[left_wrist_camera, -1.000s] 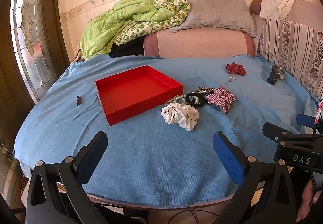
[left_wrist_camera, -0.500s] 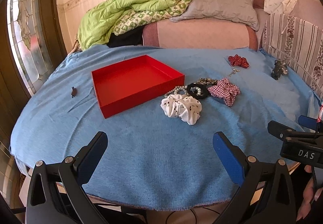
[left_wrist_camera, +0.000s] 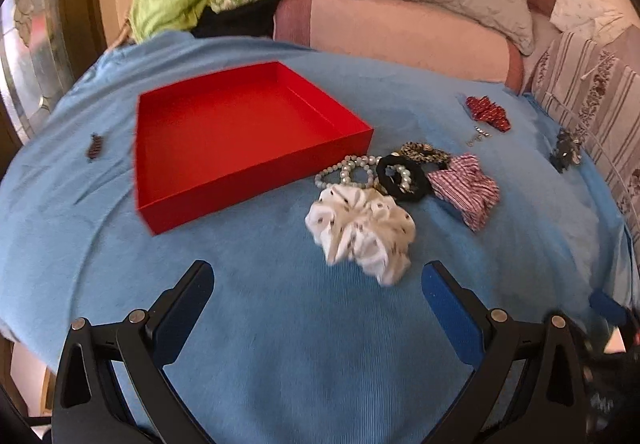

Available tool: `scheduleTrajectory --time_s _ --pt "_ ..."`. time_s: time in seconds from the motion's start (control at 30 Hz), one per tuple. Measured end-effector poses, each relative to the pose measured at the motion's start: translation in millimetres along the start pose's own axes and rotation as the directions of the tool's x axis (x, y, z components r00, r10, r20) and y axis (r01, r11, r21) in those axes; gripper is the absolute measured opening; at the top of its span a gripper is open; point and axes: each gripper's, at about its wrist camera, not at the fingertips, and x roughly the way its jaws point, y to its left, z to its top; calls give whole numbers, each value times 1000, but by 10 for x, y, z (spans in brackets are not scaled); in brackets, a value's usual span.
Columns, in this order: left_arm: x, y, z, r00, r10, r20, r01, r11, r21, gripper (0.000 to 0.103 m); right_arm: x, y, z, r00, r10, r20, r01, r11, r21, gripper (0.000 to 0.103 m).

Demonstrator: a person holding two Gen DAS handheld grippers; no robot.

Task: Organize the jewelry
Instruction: 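Grasp the white polka-dot scrunchie with the left tool while the right tool grasps the red plaid scrunchie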

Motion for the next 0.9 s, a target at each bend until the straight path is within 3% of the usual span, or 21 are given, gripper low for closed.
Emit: scheduleTrajectory --time_s 0.13,0.2,0.27,0.33,0.4,0.47,0.63,0.73,0.77,0.8,0.9 --pt "304 -104 134 999 -23 -49 24 999 25 100 48 -34 43 1000 -1 -1 1 1000 9 103" --pt "444 -144 181 997 -31 -71 34 998 45 87 69 -59 98 1000 10 4 -10 1000 24 103" --pt "540 -155 193 995 -34 -96 40 998 55 58 86 -81 170 1000 25 15 -25 999 37 103" --pt "610 -165 180 992 -59 -115 68 995 76 39 109 -81 269 999 37 30 -38 999 36 102" --pt "618 -180 174 992 -69 -102 79 992 100 33 161 -50 412 997 67 44 -68 997 29 102" --pt "599 -172 178 991 -100 -87 109 988 110 20 238 -3 529 994 98 44 -99 995 22 102" --pt "561 -83 207 990 -128 -54 133 986 98 19 689 228 819 983 183 -31 -184 983 -14 102" --pt "526 -24 218 989 -143 -29 144 986 78 19 1026 292 899 986 151 -73 -154 988 -32 93" --pt "522 -10 221 989 -147 -23 148 986 73 19 1133 296 907 985 148 -88 -151 988 -40 84" --pt "520 -10 218 989 -149 -20 150 986 72 19 1241 293 894 984 141 -110 -146 988 -41 59" --pt "497 -9 217 987 -160 -3 160 985 70 19 1220 224 878 988 130 -78 -133 990 -36 17"
